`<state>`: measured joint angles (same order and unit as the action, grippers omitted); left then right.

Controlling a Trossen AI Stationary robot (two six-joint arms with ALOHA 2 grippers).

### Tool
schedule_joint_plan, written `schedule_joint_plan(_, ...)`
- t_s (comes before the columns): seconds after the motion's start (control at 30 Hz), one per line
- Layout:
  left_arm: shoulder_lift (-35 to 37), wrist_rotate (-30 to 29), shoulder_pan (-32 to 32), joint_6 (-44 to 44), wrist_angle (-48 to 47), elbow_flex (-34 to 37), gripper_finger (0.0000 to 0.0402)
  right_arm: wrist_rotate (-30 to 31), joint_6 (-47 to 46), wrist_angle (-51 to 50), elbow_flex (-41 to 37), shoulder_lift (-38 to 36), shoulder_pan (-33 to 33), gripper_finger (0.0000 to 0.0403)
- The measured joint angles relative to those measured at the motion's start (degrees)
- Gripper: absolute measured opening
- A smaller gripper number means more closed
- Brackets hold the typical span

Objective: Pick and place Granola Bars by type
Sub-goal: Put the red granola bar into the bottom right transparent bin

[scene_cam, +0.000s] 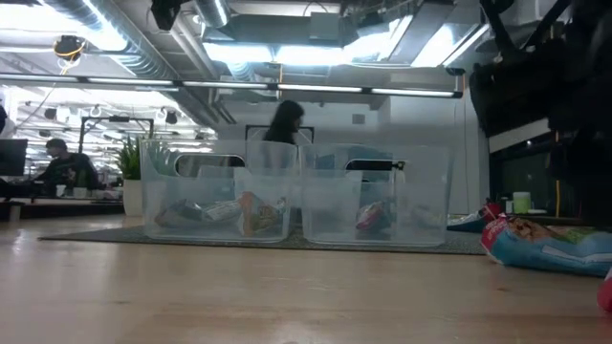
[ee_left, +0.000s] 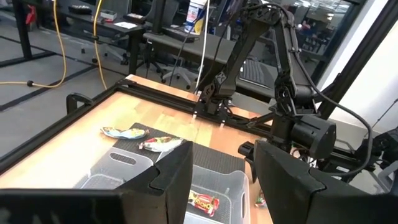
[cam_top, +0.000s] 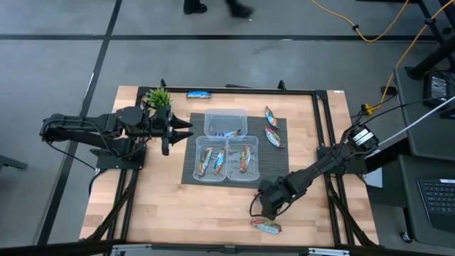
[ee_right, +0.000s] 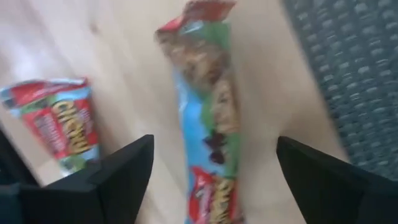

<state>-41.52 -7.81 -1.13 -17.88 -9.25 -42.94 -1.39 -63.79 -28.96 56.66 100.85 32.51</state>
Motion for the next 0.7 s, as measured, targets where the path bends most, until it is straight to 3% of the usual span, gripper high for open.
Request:
schedule_joint_plan(0.13,0.0,0.0,0.0,-0.3,0.0,0.0,0.0163,1.5,-0.1,-0.4,0.0,0.6,-1.1,0.0298)
schedule_joint_plan(0.4,0.0,-0.4,0.0,-0.4,0.0,0.0,0.0163,0.5,3.5,-1.9,0.2,2.5,-1.9,0.0155)
schedule_joint_plan(0.7,0.0,-1.5,0.0,-0.9,0.0,0.0,0.0163,-0.1,6.1,-5.8,0.2,1.2,-2.7,0.0036)
